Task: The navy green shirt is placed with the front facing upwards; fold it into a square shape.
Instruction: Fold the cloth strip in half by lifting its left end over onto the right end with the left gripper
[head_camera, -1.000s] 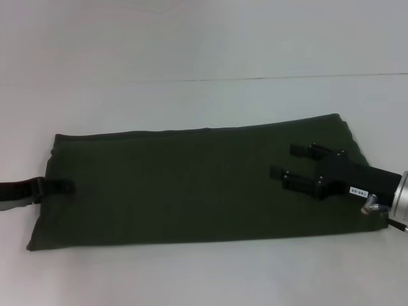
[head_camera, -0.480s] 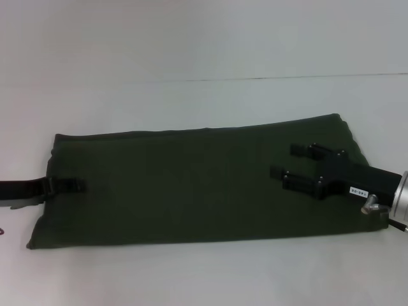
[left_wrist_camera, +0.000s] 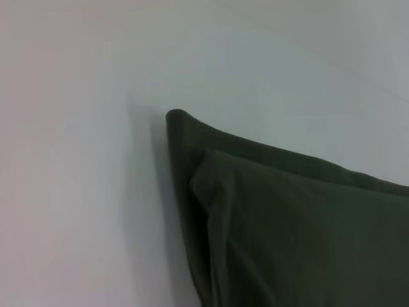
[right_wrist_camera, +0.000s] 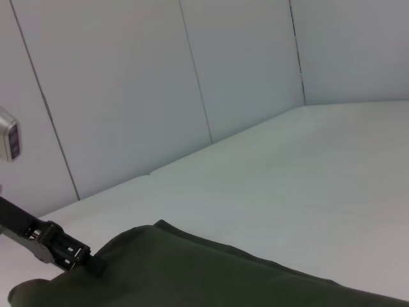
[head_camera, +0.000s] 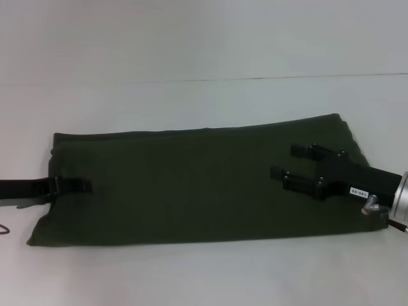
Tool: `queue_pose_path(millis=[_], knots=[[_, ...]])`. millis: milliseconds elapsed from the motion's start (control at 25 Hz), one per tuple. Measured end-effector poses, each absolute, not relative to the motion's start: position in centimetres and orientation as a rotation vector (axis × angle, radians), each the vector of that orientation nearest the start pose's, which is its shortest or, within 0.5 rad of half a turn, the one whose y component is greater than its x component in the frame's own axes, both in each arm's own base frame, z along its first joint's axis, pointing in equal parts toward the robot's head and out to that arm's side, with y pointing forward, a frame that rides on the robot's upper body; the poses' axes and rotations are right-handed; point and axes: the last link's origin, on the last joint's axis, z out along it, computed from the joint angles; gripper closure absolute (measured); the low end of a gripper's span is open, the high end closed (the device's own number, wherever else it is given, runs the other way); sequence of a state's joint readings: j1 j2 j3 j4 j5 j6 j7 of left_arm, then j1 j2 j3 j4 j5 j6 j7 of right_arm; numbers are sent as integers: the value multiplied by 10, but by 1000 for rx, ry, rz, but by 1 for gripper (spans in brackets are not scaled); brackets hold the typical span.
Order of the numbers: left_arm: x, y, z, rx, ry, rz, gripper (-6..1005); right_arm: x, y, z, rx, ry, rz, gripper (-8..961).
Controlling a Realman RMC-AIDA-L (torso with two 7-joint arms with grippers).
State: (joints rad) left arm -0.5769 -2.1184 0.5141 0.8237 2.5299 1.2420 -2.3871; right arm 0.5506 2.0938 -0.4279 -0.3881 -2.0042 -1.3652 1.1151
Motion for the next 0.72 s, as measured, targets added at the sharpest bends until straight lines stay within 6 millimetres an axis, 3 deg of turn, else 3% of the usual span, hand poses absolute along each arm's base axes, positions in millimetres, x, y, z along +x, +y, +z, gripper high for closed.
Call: queue_pose_path(millis=[200,720], knots=[[-325,359,24,-1966,-1736,-300,221,293,333,-26,-2449,696,761,127],[-320,364,24,-1983,-1719,-297,773,293,332,-26,-2448,697,761,127]])
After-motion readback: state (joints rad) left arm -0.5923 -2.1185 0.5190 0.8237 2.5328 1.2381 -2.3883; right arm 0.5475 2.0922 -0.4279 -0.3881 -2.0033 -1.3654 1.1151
